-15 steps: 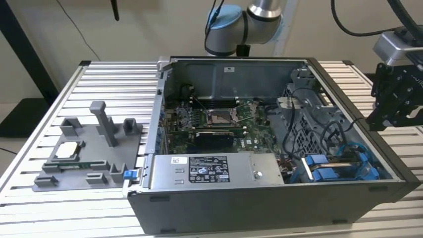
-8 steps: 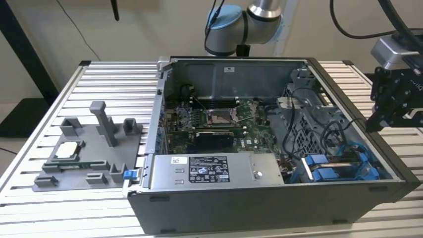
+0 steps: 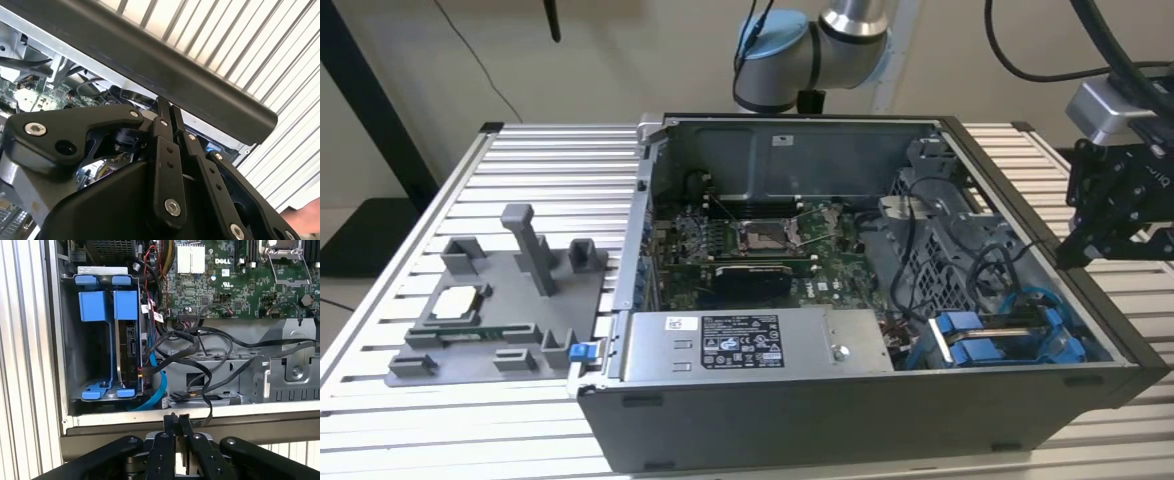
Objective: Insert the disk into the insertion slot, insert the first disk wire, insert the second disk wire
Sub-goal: 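Insert the second disk wire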
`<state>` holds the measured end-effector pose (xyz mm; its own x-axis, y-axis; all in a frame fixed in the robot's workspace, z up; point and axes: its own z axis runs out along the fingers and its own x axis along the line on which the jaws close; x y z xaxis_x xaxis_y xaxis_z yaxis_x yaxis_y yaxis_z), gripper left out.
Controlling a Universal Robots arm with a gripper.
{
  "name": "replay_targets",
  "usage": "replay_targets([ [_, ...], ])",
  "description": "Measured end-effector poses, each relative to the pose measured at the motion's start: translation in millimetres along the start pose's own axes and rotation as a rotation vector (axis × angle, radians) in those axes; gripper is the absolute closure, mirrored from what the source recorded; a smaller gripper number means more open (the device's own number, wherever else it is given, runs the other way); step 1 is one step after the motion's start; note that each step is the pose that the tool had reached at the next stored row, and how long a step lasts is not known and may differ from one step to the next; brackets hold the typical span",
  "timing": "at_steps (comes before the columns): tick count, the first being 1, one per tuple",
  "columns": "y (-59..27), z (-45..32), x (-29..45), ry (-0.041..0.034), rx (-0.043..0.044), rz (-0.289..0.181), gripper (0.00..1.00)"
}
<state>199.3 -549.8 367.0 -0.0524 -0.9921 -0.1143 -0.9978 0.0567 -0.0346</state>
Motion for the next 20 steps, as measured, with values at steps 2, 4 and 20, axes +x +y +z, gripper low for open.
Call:
replay_targets([
  [2,0.0,0.0,0.0,0.0002,0.0,0.0,1.0],
  [4,0.0,0.2,0.0,-0.0002,0.0,0.0,1.0],
  [20,2.6,-10.6,-1.0,-0.0002,0.0,0.0,1.0],
])
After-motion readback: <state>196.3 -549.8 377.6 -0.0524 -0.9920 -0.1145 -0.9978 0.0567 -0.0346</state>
